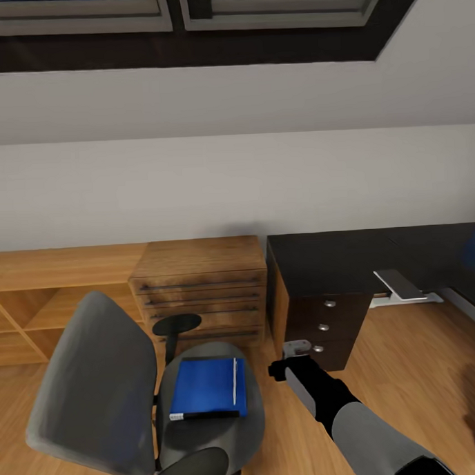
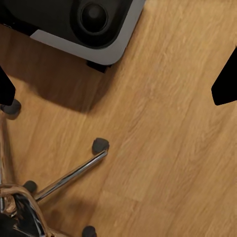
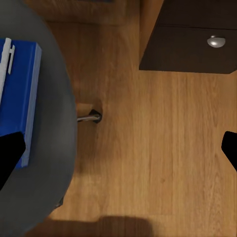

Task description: In the bedroom, organize the workspace by keeping the computer under the desk, ensuring the monitor is on the desk, placing the keyboard on the desk next to the monitor, placing the mouse on the desk next to the keyboard, moving the folder from the swivel chair onto the desk next to the mouse, stacking the notebook on top of the folder with the pen on top of the notebook, and positioning the swivel chair next to the desk.

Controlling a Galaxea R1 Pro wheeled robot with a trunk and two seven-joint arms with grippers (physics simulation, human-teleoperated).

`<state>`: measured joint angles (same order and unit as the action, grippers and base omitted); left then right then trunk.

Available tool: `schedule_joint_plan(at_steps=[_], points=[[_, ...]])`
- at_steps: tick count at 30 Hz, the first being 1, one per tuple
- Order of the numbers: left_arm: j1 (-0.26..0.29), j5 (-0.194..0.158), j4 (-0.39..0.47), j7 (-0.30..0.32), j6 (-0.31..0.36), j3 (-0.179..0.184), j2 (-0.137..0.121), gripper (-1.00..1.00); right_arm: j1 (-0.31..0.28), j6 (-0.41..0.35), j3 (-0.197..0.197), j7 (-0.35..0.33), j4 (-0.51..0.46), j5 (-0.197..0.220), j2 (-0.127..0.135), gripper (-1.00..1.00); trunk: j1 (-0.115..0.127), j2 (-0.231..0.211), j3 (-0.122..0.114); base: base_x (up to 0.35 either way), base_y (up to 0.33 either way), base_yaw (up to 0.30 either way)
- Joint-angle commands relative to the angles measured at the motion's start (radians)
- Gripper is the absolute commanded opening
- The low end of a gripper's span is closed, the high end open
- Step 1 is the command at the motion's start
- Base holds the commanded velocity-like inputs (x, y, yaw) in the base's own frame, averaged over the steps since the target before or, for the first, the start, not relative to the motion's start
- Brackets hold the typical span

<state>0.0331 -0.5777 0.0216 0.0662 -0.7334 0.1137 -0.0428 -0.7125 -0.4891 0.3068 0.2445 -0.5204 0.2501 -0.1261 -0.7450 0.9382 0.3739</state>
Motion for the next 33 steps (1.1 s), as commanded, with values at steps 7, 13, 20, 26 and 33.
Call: schedule_joint_plan(at_steps=[7,13,20,26,33], points=[[0.001,-0.011,-0.001,0.007,-0.003,0.006,0.0,1.0,-0.001,-0.002,0.006,0.008,-0.001,0.011,0.002,1.0,0.0,0.001,0.001,0.102,0.184,0.0],[0.001,-0.01,-0.001,0.007,-0.002,0.006,0.0,1.0,-0.001,-0.001,0.006,0.007,-0.001,0.011,0.001,1.0,0.0,0.001,0.001,0.049,0.062,0.0],[0.001,-0.01,-0.001,0.007,-0.001,0.006,0.0,1.0,-0.001,0.002,0.006,0.007,-0.001,0.011,0.001,1.0,0.0,0.001,0.001,0.01,0.013,0.0],[0.001,-0.01,-0.001,0.007,-0.001,0.006,0.0,1.0,-0.001,0.004,0.007,0.007,-0.001,0.012,0.0,1.0,0.0,0.001,0.001,0.002,0.003,0.001],[0.001,-0.01,-0.001,0.007,-0.001,0.006,0.0,1.0,-0.001,0.004,0.009,0.006,-0.001,0.013,-0.001,1.0,0.0,0.001,0.007,0.0,0.001,0.097]])
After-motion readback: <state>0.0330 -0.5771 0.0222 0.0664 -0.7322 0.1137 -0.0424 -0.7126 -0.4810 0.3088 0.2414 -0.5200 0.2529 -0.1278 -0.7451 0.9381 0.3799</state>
